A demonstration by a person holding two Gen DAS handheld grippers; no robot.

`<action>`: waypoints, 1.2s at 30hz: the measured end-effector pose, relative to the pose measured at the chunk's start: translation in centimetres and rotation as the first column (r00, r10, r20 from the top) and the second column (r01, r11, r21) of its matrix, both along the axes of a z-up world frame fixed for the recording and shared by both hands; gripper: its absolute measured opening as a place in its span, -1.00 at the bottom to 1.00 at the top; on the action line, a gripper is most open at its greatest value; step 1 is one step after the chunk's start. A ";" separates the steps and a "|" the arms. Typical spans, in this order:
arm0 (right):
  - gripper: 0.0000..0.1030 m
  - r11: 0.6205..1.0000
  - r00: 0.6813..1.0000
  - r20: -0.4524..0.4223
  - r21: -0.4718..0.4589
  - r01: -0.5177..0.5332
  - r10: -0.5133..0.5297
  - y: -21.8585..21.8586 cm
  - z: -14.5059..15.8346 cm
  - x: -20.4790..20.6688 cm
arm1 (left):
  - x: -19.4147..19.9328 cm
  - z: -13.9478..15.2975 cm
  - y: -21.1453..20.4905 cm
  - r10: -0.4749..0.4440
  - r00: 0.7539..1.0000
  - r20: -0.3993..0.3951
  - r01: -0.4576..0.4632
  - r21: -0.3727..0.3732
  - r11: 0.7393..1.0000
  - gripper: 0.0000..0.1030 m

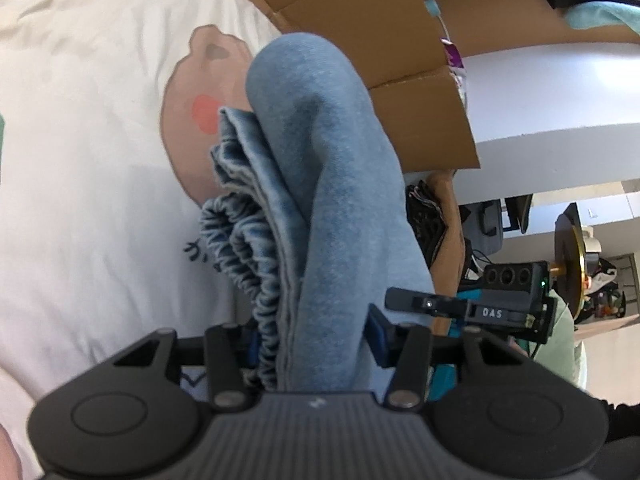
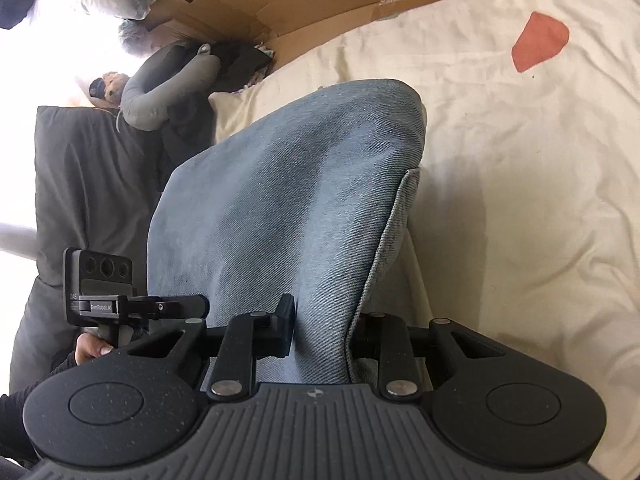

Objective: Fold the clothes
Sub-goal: 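Lift the folded jeans off the sheet with both tools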

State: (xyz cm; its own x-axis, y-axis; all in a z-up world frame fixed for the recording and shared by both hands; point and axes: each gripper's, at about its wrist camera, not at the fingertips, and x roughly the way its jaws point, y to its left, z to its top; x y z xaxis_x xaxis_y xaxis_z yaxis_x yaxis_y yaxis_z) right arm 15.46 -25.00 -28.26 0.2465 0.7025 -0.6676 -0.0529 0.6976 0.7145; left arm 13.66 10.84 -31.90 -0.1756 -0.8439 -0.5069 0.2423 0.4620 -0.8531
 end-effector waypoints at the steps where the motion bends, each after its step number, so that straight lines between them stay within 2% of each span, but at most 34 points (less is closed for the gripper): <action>1: -0.50 1.000 1.000 0.006 -0.001 0.002 -0.002 -0.2 0.4 -0.2 | 0.0 0.4 -0.2 0.001 1.000 0.002 -0.001 0.000 1.000 0.00; 5: -0.50 1.000 1.000 0.004 -0.003 0.030 -0.030 -0.9 2.0 -0.9 | -0.1 2.2 -1.0 -0.009 1.000 0.015 0.009 0.005 1.000 0.00; 8: -0.50 0.999 0.999 0.035 -0.019 0.029 -0.029 -1.5 3.7 -1.6 | -0.3 3.3 -1.4 -0.018 1.000 0.017 0.018 -0.004 1.000 0.00; 13: -0.50 0.995 0.994 0.056 0.023 0.096 -0.097 -3.7 5.1 -2.9 | -0.8 4.6 -2.8 -0.038 0.999 0.024 0.038 -0.017 0.999 0.00; 17: -0.50 0.996 0.994 0.067 -0.011 0.085 -0.084 -5.4 5.7 -3.4 | -1.2 4.4 -5.3 -0.072 0.997 0.020 0.073 -0.026 0.997 0.00; 24: -0.50 0.983 0.979 0.083 0.007 0.185 -0.185 -9.4 5.3 -3.5 | -0.7 4.6 -9.8 -0.108 0.993 0.053 0.111 -0.072 0.991 -0.01; 28: -0.50 0.978 0.975 0.086 0.002 0.207 -0.206 -11.7 6.0 -4.1 | -0.6 5.0 -12.2 -0.145 0.988 0.054 0.149 -0.092 0.984 0.00; 36: -0.50 0.948 0.942 0.115 -0.013 0.318 -0.314 -16.5 7.6 -5.8 | -1.6 6.5 -17.6 -0.219 0.972 0.087 0.230 -0.137 0.964 -0.01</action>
